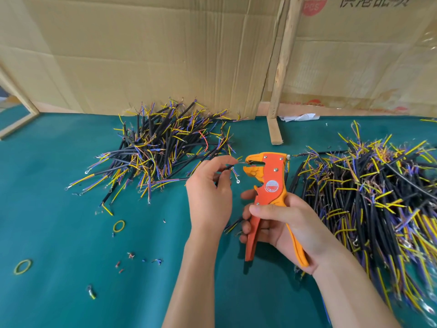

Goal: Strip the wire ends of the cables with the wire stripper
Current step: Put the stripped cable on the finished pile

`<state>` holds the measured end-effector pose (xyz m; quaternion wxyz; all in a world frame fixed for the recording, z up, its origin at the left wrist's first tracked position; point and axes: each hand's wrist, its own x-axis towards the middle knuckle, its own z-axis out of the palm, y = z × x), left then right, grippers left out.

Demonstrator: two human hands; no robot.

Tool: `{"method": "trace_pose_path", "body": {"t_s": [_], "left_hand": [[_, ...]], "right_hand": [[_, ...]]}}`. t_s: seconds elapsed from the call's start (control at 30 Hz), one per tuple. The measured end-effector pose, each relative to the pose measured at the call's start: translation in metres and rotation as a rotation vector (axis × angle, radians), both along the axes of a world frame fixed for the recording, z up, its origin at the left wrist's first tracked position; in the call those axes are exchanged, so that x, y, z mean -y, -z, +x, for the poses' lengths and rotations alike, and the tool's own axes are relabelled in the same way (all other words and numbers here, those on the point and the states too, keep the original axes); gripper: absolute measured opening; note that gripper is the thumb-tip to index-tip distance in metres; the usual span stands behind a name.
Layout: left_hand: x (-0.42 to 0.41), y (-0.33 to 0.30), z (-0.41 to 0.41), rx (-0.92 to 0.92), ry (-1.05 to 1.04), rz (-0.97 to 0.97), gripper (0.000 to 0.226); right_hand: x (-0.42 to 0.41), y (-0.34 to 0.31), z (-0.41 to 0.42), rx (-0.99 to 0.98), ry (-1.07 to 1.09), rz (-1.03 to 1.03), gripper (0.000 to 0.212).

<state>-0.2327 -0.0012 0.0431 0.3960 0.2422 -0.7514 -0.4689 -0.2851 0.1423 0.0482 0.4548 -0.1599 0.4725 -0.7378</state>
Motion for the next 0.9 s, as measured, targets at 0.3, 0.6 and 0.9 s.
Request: {"method": "trace_pose_path", "body": {"t_s": [0.3,0.6,0.9], "left_hand": [[-0.005,-0.002,0.000,-0.004,0.026,-0.009,0.035],[-0.007,-0.005,0.000,-0.012,0.067,0.004,0.030],[-0.005,-0.002,-0.002,0.032,0.054,0.042,0.029]], "right_hand": [[0.007,-0.005,0.007,0.038,0.062,-0.021,0.033],[0.012,-0.011,0.016,0.016,0.136,-0.033,0.040],[0.009,-0.004,0.009,0.056,0.185,-0.070,0.029]]}}
